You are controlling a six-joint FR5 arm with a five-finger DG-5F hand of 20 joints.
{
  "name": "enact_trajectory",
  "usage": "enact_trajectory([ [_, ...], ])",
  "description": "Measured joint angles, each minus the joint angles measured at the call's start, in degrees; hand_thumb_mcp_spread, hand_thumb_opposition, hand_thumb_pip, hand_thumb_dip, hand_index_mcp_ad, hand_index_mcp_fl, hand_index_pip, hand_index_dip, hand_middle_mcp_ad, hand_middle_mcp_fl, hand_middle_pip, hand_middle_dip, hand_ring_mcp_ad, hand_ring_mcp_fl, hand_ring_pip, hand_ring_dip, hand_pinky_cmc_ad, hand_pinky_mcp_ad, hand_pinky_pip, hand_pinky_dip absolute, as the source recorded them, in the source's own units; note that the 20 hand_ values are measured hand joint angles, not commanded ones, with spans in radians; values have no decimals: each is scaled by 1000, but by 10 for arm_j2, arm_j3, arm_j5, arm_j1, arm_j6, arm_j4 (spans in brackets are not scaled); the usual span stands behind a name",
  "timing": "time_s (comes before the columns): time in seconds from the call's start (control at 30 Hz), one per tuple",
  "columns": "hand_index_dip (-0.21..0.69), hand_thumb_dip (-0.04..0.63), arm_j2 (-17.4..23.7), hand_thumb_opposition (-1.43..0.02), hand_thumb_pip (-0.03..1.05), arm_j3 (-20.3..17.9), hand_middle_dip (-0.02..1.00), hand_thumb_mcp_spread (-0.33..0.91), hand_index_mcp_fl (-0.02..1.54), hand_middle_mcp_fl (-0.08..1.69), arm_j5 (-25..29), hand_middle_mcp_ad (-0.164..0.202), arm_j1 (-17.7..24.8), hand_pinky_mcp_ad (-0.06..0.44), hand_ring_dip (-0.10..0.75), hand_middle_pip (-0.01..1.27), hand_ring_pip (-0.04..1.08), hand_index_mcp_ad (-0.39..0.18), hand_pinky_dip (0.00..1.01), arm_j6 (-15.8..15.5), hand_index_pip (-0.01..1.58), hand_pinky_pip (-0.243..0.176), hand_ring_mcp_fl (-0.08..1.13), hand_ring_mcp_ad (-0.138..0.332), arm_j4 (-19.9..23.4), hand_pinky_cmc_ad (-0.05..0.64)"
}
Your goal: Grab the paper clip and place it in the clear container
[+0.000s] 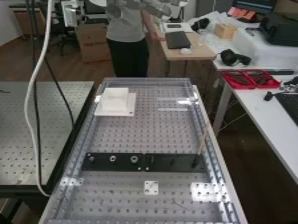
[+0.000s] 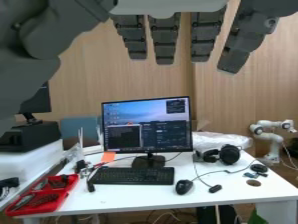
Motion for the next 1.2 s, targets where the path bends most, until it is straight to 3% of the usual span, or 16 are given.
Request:
enact_trajectory([
  [0.47, 157, 10, -10, -665, 323, -88, 117, 197, 24, 10, 62, 113, -1, 262, 68, 140, 106, 24, 325, 23, 87, -75, 0, 204, 85, 333],
  [0.63, 124, 16, -28, -674, 393, -124, 126, 234, 23, 9, 91, 115, -6, 265, 70, 141, 101, 24, 326, 43, 84, -75, 0, 202, 128, 330],
  [0.87, 91, 87, -64, -714, 424, -150, 126, 290, 51, 7, 129, 119, -15, 265, 66, 141, 99, -24, 323, 61, 101, -75, 0, 204, 153, 330],
  [1.07, 91, 127, -102, -726, 473, -168, 126, 344, 106, 7, 159, 117, -31, 265, 66, 138, 99, -30, 323, 73, 115, -75, 0, 201, 182, 330],
  [1.2, 91, 173, -127, -738, 482, -173, 126, 356, 206, 9, 172, 115, -45, 265, 66, 138, 99, -56, 298, 75, 162, -75, 0, 194, 197, 332],
])
